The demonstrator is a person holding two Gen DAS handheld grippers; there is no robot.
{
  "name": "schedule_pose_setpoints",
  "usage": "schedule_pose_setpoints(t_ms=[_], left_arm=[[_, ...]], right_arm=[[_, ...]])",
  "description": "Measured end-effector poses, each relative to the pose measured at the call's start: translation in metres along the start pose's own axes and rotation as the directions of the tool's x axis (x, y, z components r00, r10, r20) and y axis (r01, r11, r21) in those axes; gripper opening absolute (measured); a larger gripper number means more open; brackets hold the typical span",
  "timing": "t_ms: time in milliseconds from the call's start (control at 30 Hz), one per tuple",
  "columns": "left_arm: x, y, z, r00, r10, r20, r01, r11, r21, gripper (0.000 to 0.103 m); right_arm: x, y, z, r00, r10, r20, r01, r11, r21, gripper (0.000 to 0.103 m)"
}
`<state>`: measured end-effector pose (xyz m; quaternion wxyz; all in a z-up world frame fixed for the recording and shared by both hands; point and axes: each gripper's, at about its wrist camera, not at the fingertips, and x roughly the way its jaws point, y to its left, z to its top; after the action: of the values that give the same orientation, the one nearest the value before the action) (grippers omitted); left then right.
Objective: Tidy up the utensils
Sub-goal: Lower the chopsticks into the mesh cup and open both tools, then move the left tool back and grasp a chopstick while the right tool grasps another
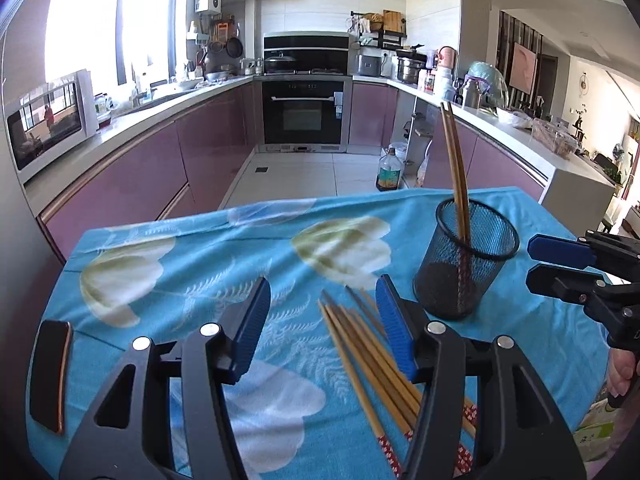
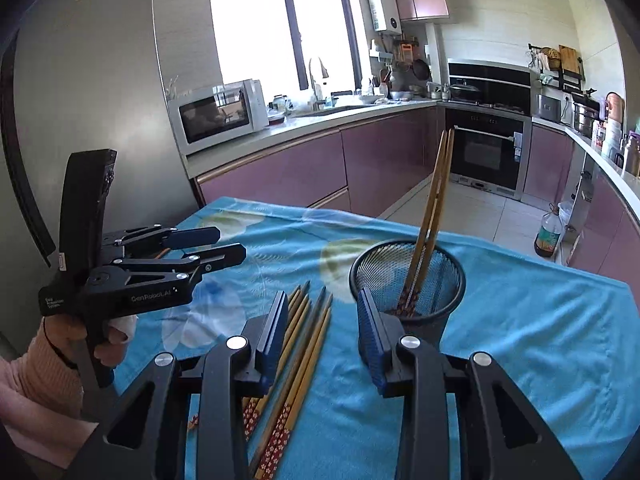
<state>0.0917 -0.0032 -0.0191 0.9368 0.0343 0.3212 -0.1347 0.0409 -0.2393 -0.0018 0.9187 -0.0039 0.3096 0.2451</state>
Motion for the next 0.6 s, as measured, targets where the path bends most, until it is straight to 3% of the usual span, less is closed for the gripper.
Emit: schedule_pose_setpoints(t_ms=[333, 600], left_arm=[[0.020, 0.002, -0.053, 0.991, 0.003, -0.134, -0.005, 1.000, -0.021, 0.054], [0.030, -0.009, -0.061, 0.984, 0.001, -0.176, -0.004, 1.000, -0.017, 0.053]], right_arm=[[0.046, 0.005, -0.040, 0.985, -0.005, -0.170, 0.014, 0.999, 0.046, 0.034], [0.063, 0.009, -0.054, 0.973, -0.002, -0.229, 0.017, 0.998, 0.064, 0.031]])
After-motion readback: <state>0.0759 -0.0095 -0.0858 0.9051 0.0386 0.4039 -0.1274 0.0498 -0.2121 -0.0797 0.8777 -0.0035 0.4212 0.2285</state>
